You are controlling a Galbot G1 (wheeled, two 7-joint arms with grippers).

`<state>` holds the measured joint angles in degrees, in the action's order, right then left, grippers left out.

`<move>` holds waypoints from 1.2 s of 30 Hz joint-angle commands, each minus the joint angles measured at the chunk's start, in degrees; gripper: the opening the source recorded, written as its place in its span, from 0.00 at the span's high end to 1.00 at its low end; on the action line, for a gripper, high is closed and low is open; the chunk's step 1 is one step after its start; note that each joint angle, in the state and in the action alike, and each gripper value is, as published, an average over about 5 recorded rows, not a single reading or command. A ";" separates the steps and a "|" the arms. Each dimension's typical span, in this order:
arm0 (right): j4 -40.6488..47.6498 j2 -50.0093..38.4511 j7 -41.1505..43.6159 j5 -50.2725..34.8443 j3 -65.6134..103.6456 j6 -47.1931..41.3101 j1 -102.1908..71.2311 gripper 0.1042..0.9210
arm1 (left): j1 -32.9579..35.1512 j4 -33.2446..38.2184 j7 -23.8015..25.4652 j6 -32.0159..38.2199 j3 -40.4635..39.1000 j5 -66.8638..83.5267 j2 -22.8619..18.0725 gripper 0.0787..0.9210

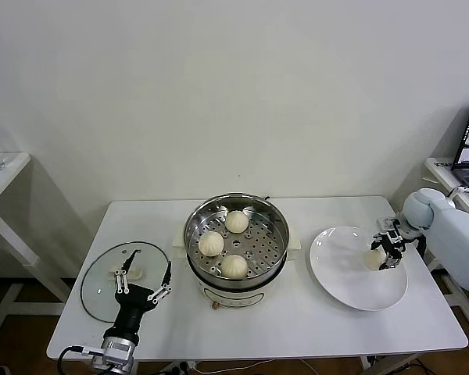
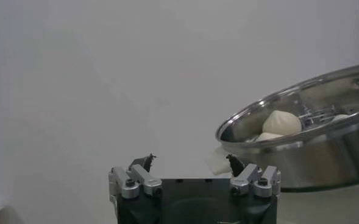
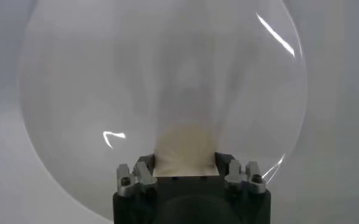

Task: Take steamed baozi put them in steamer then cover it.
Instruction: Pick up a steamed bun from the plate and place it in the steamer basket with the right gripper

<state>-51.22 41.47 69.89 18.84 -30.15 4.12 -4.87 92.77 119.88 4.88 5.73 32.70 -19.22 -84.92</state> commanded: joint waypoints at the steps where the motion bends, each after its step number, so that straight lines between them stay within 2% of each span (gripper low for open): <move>1: -12.80 -8.08 1.41 -14.16 -10.51 -6.03 9.22 0.31 | -0.22 0.46 0.00 -0.21 -0.08 -0.02 -0.22 0.12; 8: -23.68 -13.11 1.93 -30.02 -27.41 -13.12 26.47 0.30 | 0.42 1.41 0.09 0.34 0.47 0.39 0.45 0.12; 15: -33.62 -11.56 0.21 -42.89 -45.76 -20.80 46.80 0.27 | 0.23 1.62 0.33 0.67 0.01 1.22 0.72 0.12; 20: -37.62 -6.22 -2.25 -52.08 -52.97 -25.24 56.46 0.27 | -0.89 1.51 0.43 0.44 -0.16 2.23 1.41 0.12; 27: -38.54 4.48 -6.12 -60.91 -57.29 -30.46 62.02 0.27 | -1.63 1.59 0.70 0.28 0.58 3.66 2.53 0.12; 36: -33.07 18.96 -7.59 -61.79 -57.04 -33.08 58.30 0.27 | -2.05 1.31 0.96 0.49 1.91 4.71 3.09 0.12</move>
<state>-85.00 46.42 64.59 -35.40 -81.65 -23.99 49.61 91.07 121.29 5.73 6.12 33.94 -15.28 -82.23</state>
